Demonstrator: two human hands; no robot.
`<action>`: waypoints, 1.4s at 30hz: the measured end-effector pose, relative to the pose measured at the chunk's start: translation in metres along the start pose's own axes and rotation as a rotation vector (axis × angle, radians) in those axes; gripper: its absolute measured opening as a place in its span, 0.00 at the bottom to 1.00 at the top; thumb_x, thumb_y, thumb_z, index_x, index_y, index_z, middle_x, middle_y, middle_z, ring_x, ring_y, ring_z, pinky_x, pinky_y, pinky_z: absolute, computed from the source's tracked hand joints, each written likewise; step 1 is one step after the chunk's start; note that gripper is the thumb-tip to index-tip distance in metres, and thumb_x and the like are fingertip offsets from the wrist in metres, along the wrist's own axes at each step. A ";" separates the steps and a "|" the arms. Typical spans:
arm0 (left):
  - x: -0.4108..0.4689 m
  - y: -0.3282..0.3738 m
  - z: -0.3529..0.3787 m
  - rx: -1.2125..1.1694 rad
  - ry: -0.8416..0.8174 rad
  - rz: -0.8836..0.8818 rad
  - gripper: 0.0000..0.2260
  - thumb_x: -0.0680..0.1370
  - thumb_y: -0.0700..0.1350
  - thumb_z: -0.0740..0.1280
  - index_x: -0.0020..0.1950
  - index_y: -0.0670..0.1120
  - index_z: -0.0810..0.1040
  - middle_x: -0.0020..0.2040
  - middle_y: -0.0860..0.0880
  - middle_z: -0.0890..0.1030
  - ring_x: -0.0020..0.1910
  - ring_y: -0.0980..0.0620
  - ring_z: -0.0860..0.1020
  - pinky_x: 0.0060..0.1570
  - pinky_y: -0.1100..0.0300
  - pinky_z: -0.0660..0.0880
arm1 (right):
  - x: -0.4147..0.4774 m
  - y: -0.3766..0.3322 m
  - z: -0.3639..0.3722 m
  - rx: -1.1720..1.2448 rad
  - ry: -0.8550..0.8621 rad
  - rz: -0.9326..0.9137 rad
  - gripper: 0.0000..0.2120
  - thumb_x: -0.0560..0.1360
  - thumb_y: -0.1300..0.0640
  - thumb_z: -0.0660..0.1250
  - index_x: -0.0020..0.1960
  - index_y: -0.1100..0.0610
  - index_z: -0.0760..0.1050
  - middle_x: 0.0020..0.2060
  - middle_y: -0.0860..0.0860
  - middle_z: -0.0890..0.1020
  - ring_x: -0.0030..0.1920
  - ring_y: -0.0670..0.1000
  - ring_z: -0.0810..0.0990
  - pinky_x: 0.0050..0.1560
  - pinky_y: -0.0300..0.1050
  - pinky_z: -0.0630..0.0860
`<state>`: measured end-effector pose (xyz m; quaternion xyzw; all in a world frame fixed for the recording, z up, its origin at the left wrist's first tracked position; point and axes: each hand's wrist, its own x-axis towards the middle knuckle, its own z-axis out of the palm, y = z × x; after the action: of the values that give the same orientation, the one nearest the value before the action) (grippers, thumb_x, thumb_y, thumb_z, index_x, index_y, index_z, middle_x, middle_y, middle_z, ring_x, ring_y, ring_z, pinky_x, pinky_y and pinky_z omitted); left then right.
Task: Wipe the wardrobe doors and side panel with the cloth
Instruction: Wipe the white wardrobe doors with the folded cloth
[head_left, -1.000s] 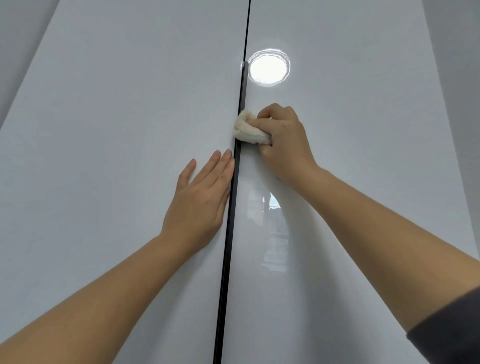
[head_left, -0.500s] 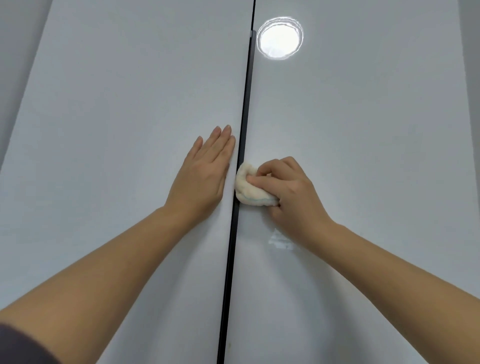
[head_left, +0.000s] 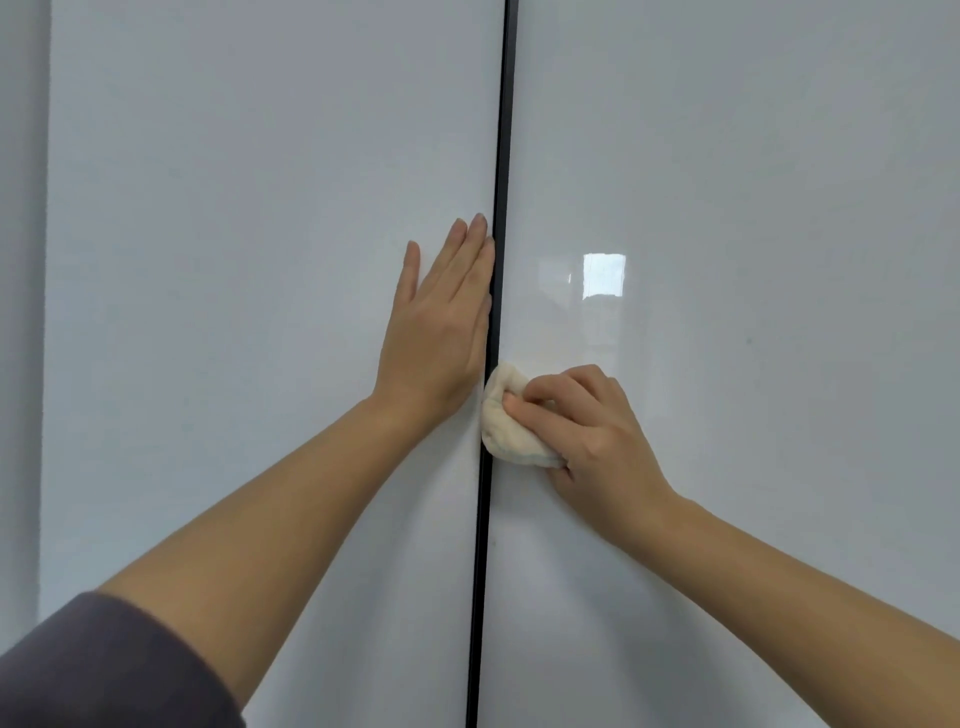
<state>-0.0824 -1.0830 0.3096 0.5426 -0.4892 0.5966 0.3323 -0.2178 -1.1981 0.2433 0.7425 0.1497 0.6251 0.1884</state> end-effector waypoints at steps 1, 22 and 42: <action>-0.002 0.001 -0.001 -0.004 -0.017 -0.007 0.21 0.82 0.41 0.50 0.76 0.38 0.62 0.77 0.43 0.62 0.77 0.47 0.58 0.76 0.44 0.49 | -0.006 -0.004 0.001 -0.005 -0.010 0.006 0.17 0.70 0.72 0.65 0.55 0.59 0.81 0.50 0.47 0.74 0.46 0.54 0.71 0.39 0.53 0.71; -0.029 0.024 0.001 0.071 -0.075 -0.086 0.26 0.80 0.42 0.54 0.77 0.36 0.56 0.78 0.40 0.57 0.78 0.43 0.54 0.76 0.43 0.48 | -0.159 -0.085 0.006 0.003 -0.319 -0.109 0.10 0.76 0.68 0.64 0.54 0.59 0.80 0.48 0.51 0.81 0.43 0.53 0.75 0.39 0.48 0.70; -0.029 0.034 -0.008 0.153 -0.187 -0.164 0.26 0.80 0.43 0.49 0.78 0.37 0.52 0.79 0.42 0.53 0.78 0.46 0.51 0.76 0.45 0.46 | -0.237 -0.128 0.009 0.006 -0.507 -0.195 0.14 0.78 0.68 0.58 0.46 0.56 0.80 0.47 0.47 0.79 0.42 0.51 0.75 0.41 0.43 0.64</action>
<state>-0.1114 -1.0818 0.2746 0.6577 -0.4251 0.5498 0.2907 -0.2485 -1.1946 -0.0247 0.8578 0.1706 0.3978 0.2771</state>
